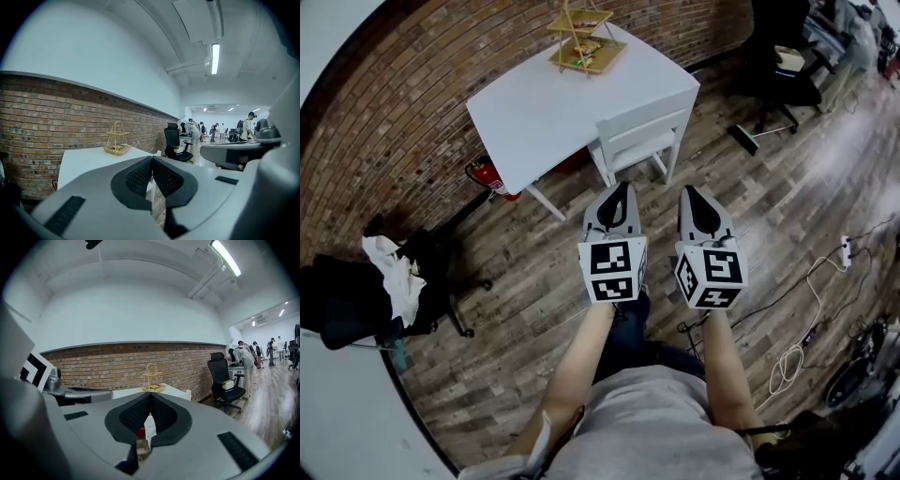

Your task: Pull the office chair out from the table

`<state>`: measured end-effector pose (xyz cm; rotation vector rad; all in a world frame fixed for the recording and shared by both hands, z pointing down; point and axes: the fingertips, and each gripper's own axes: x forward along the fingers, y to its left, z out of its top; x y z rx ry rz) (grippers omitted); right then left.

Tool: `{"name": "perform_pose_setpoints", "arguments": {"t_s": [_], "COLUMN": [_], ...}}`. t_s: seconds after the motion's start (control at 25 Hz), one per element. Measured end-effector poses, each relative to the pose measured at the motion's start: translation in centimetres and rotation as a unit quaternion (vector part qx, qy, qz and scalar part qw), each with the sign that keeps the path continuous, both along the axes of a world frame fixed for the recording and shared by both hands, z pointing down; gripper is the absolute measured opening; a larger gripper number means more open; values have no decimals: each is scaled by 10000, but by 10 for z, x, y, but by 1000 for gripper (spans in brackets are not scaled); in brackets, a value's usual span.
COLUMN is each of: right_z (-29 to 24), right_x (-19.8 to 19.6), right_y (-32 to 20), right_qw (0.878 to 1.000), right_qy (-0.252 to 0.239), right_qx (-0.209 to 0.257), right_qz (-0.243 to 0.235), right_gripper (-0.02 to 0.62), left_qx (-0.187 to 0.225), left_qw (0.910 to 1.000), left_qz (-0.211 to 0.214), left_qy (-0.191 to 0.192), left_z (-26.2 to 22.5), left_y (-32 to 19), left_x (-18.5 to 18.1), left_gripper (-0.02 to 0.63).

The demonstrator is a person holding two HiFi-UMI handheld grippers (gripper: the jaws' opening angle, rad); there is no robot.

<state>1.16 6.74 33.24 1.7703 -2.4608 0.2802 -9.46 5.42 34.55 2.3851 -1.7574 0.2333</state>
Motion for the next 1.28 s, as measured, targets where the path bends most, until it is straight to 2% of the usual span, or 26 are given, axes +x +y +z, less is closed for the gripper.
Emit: {"name": "perform_pose_setpoints", "arguments": {"t_s": [0.32,0.56,0.96,1.28], "right_z": [0,7,24,27], "right_x": [-15,-22,-8,14], "right_y": [-84,-126,-179,-241], "right_qw": [10000,9999,9993,9989], "right_qy": [-6,33,99,189], "right_qx": [-26,-122,-357,-385], "right_qz": [42,102,98,-169], "right_gripper": [14,14,14,14], "left_qx": [-50,-160,-373,-437], "left_qw": [9999,9996,9991,9990], "left_qz": [152,229,167,-78], "left_qy": [-38,4,55,-11], "left_z": [-1,9,23,29], "left_y": [-83,-129,-182,-232], "left_x": [-11,-19,-12,2], "left_gripper": [11,12,12,12]}}
